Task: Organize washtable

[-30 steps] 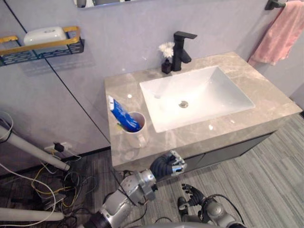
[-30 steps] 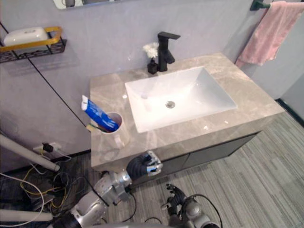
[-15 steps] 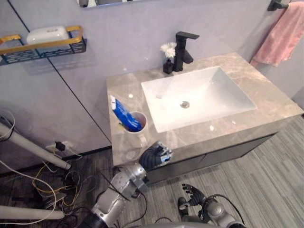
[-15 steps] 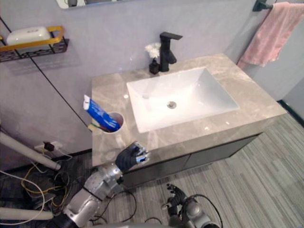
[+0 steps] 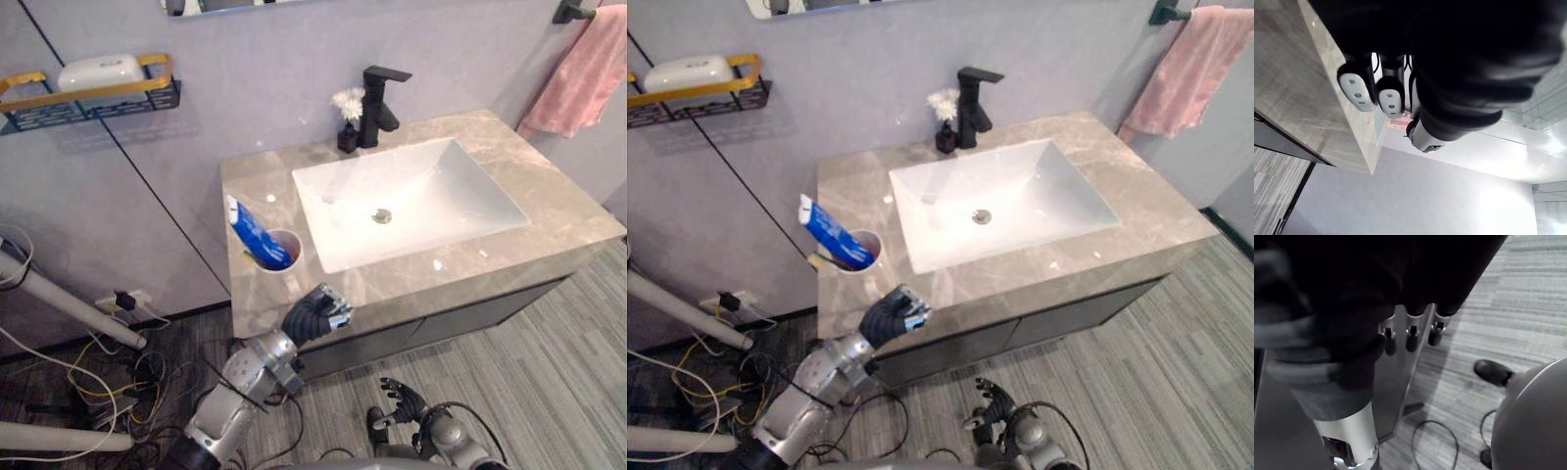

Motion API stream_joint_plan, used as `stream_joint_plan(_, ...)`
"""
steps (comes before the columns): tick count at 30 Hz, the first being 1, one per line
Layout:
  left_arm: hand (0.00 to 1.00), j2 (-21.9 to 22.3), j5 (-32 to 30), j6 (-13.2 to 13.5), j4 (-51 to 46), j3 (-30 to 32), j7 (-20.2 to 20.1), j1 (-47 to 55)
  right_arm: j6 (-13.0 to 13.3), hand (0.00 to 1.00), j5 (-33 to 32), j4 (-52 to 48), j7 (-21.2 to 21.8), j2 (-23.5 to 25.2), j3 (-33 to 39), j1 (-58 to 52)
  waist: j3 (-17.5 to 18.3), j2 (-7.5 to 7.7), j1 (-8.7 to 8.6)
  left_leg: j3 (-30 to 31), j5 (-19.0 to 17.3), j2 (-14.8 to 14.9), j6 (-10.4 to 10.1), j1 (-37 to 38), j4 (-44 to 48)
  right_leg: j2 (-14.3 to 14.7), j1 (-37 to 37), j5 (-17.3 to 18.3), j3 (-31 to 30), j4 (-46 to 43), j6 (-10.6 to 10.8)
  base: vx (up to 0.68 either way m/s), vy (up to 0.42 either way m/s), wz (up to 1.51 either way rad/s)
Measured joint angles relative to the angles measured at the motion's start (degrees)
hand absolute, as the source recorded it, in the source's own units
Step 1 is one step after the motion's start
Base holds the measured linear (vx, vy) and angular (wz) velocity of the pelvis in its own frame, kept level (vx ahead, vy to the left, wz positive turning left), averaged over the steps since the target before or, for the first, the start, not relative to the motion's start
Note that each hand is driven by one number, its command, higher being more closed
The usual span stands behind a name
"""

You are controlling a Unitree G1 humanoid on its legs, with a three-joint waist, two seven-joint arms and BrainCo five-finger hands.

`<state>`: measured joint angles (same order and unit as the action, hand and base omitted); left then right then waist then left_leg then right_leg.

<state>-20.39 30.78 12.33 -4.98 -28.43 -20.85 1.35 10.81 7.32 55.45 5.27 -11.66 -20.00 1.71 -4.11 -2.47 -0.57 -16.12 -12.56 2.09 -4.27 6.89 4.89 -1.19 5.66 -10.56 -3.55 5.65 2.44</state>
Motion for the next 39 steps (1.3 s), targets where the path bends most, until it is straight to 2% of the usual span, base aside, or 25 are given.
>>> stream_joint_plan(24, 1.0, 1.4, -5.2, 0.1, -0.2, 4.2, 2.3, 0.5, -0.1, 0.0, 0.0, 0.0, 0.1, 0.1, 3.8, -1.5, 0.0, 0.07, 0.09, 0.2, 0.0, 0.0, 0.0, -0.1, 0.0, 0.0, 0.0, 0.0, 0.1, 0.0, 0.0, 0.0, 0.0, 0.0)
stream_joint_plan(39, 1.0, 3.4, -6.9, 0.1, -0.2, 4.7, 2.6, 0.9, -0.1, 0.0, 0.0, 0.0, 0.2, 0.2, 4.5, -2.2, 0.3, 0.67, 1.28, 0.3, 0.0, 0.0, 0.0, -0.1, 0.0, 0.0, 0.0, 0.0, 0.2, 0.0, 0.0, 0.0, 0.0, 0.0)
